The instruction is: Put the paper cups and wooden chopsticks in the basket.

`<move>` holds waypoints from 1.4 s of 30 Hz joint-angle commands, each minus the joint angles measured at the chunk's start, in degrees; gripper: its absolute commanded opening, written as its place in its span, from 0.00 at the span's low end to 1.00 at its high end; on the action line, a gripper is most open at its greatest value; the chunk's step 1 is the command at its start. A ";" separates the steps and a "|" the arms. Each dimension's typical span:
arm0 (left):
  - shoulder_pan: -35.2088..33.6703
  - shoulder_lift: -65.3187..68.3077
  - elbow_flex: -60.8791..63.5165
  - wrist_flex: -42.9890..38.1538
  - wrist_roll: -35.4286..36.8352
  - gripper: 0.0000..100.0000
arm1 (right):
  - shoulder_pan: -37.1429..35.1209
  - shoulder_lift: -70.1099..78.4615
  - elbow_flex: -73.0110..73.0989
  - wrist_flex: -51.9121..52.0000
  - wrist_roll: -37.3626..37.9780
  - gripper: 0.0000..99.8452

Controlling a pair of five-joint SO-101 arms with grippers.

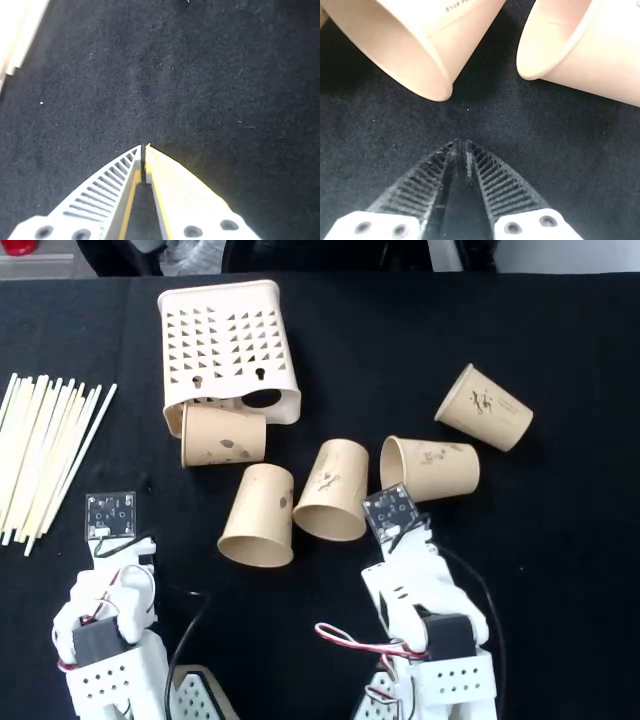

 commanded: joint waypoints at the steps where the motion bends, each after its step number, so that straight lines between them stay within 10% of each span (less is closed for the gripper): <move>1: 0.31 -0.26 1.01 0.26 -0.26 0.03 | 0.62 -3.91 -0.04 0.18 0.35 0.01; 28: 0.40 -0.26 1.01 0.26 -0.26 0.03 | 3.34 -4.09 -0.31 2.99 0.44 0.01; 35: 0.40 -0.26 1.01 0.26 -0.26 0.03 | 3.25 -4.09 -7.78 -1.41 21.19 0.01; 42: 0.31 -0.26 1.01 0.26 -0.26 0.03 | 3.34 -3.47 -18.59 2.02 23.56 0.11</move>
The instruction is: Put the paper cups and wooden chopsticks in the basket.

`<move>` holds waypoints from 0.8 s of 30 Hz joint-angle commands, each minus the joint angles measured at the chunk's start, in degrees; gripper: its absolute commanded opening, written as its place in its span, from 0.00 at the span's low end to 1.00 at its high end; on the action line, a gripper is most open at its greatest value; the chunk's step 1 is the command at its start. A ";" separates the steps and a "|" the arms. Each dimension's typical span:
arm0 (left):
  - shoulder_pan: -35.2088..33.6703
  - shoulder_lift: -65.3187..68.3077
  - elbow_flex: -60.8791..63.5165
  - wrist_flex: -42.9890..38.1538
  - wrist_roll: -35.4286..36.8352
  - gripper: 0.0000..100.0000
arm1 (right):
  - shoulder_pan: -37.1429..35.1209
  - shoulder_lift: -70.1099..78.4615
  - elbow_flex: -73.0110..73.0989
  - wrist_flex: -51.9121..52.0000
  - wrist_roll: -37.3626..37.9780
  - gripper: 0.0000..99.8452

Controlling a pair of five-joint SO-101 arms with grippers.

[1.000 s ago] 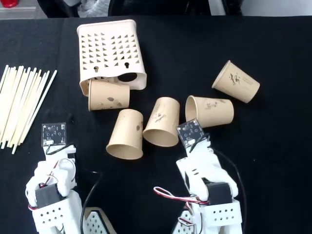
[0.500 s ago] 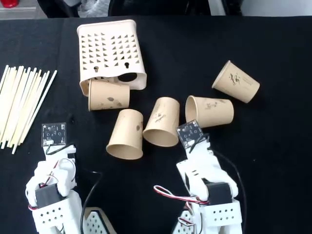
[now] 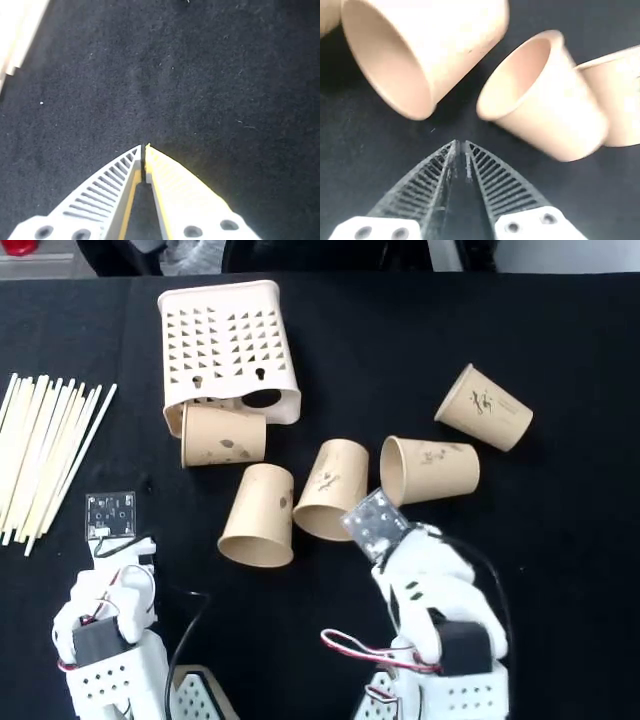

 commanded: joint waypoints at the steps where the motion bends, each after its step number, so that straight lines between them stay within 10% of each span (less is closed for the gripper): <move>1: 0.31 -0.26 1.01 0.26 -0.26 0.03 | 0.70 -3.47 -6.81 1.32 2.37 0.15; 17: 0.31 -0.26 1.01 0.26 -0.26 0.03 | -8.09 44.97 -40.48 -8.18 7.47 0.23; 24: 0.31 -0.26 1.01 0.26 -0.26 0.03 | -17.05 63.34 -43.82 -29.27 4.66 0.22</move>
